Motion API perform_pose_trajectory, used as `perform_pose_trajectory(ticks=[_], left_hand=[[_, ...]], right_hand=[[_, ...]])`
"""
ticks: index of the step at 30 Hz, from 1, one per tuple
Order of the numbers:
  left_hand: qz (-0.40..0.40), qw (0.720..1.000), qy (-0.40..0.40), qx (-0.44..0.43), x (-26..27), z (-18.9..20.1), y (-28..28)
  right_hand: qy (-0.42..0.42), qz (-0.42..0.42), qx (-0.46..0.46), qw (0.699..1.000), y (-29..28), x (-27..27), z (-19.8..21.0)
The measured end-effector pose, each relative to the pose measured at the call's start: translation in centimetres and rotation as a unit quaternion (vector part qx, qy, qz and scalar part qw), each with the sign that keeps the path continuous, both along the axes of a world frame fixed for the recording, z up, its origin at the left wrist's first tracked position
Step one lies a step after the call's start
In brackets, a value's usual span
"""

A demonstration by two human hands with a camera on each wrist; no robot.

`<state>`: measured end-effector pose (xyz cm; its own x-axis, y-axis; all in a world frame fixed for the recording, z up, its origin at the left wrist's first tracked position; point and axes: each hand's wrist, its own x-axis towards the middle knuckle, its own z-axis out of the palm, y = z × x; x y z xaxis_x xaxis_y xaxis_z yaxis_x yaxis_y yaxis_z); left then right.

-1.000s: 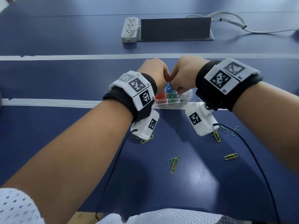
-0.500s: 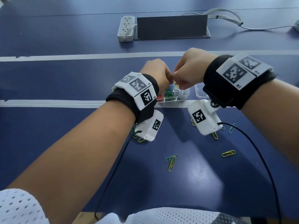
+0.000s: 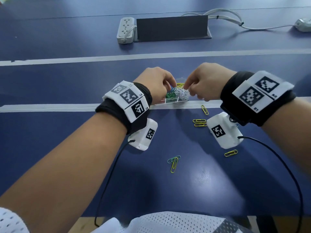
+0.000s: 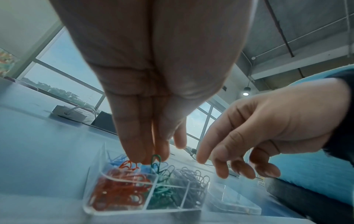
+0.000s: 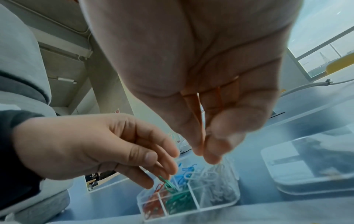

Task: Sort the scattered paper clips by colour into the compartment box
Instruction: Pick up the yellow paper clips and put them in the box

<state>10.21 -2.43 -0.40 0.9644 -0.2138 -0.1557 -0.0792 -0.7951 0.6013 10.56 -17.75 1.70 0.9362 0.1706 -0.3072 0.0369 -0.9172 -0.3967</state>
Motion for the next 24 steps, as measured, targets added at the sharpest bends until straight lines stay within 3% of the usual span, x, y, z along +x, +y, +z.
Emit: perform_pose_trajectory(ticks=[9,13,18,24], left_hand=[[-0.023,0.995,0.05,-0.083,-1.1,-0.4,0.1],[-0.003,0.994,0.015,-0.111,-1.2,-0.4,0.7],[-0.014,0.997,-0.052,-0.05,-1.5,-0.2,1.5],[-0.059,0.998,-0.019,0.01,-3.5,0.0,3.3]], right_hand=[[-0.052,0.055,-0.04,0.996,0.4,-0.9,-1.3],[-0.06,0.048,-0.028,0.997,-0.1,-1.0,-1.0],[-0.074,0.063,-0.028,0.995,-2.4,-1.8,0.1],[-0.025,0.097,-0.121,0.988,-5.6,-5.1,-0.7]])
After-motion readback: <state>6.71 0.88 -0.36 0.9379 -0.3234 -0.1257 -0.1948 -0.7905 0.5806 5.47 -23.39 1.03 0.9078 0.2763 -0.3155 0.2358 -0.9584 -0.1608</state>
